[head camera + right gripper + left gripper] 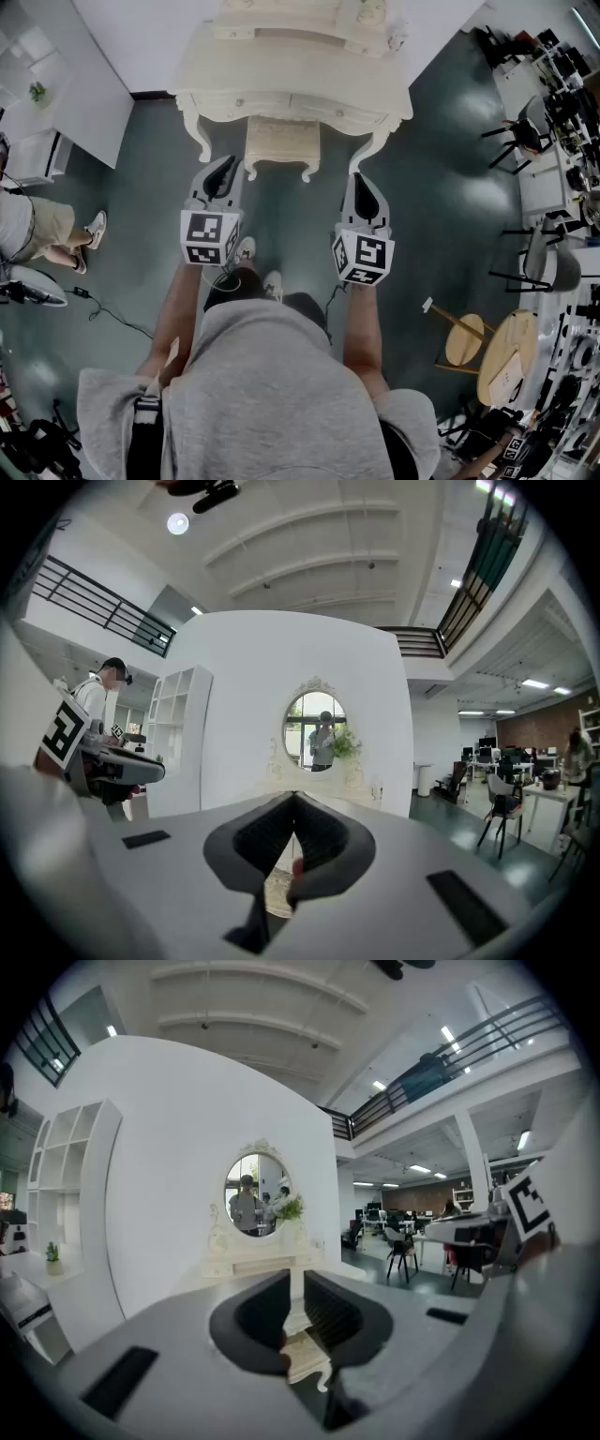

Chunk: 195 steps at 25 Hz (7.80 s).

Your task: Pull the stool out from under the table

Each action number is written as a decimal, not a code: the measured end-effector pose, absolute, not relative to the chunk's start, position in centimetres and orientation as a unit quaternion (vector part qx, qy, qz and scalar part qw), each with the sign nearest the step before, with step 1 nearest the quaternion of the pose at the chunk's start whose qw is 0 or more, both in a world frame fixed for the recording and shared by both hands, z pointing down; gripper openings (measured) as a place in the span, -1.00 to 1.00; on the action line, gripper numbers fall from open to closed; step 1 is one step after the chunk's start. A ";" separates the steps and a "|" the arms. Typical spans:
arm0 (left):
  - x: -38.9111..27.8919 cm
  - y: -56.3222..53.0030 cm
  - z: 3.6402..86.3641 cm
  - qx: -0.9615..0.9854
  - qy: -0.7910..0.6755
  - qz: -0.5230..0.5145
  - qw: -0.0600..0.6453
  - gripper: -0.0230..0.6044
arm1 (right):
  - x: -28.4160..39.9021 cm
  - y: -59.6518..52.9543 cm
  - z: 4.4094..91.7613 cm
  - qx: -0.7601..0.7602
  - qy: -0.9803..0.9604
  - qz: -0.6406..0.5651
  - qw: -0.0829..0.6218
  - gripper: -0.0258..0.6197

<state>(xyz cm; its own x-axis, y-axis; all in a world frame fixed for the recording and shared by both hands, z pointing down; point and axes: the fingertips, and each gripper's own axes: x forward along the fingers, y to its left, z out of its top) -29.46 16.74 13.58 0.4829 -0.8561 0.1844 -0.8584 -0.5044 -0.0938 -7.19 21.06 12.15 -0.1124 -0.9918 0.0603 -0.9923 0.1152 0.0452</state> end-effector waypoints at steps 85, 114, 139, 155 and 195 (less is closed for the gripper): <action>-25.5 -21.0 75.3 0.790 -0.449 0.187 0.373 0.30 | 0.1 -20.6 76.7 0.524 -0.747 0.383 0.142 0.12; -27.2 -24.0 82.8 0.750 -0.433 0.217 0.450 0.47 | 1.6 -22.4 84.8 0.464 -0.710 0.518 0.112 0.36; -26.6 -24.5 83.4 0.781 -0.367 0.190 0.469 0.54 | -0.7 -22.8 82.9 0.459 -0.730 0.496 0.106 0.36; -25.1 -21.7 80.1 0.781 -0.377 0.209 0.452 0.54 | 2.1 -18.8 80.4 0.513 -0.698 0.493 0.086 0.36; 8.8 -4.2 75.6 0.877 -0.104 0.313 0.349 0.53 | 28.9 14.9 75.3 0.728 -0.510 0.452 -0.075 0.36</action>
